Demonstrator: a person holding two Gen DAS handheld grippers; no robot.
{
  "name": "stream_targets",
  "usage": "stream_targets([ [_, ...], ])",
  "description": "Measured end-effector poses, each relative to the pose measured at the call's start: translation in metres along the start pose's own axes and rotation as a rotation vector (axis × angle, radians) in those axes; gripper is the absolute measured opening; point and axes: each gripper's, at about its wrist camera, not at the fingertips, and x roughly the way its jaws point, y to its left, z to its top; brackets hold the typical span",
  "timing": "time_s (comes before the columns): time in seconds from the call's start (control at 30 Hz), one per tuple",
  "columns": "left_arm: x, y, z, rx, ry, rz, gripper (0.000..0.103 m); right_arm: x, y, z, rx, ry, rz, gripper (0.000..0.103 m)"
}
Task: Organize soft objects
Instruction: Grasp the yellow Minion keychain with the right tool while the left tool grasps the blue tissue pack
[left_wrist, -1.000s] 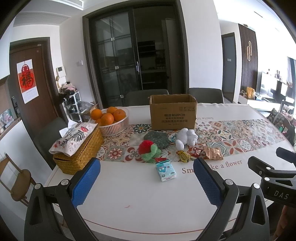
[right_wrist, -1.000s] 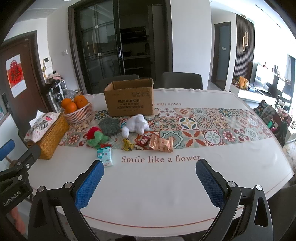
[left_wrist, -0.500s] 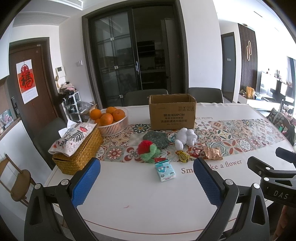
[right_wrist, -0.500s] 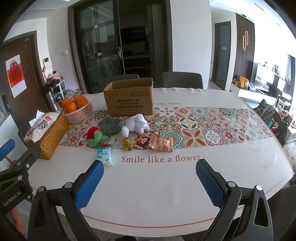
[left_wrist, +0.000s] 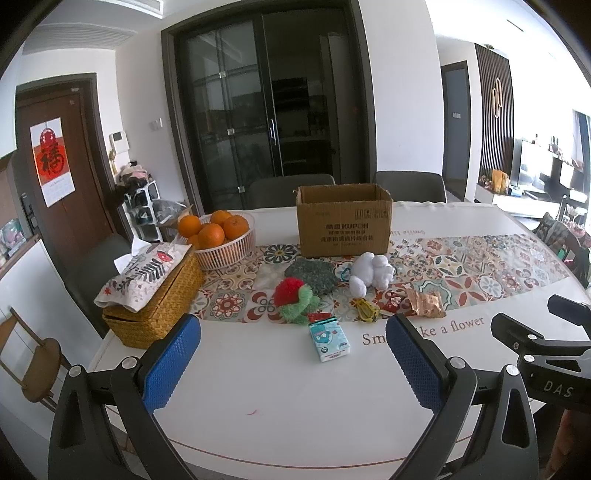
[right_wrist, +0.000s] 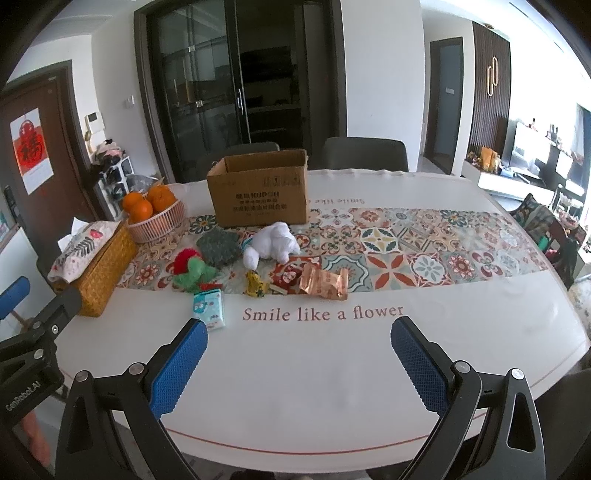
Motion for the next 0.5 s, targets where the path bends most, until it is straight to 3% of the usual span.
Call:
stream_targets([
  [0.3, 0.043, 0.002, 0.000, -0.018, 0.091, -0.049, 0.103, 0.022, 0.006, 0.010, -0.015, 0.022, 0.013, 0.100],
  [0.5, 0.083, 0.006, 0.001, -0.022, 0.161, -0.084, 0.103, 0.052, 0.013, 0.026, -0.034, 0.051, 0.035, 0.093],
])
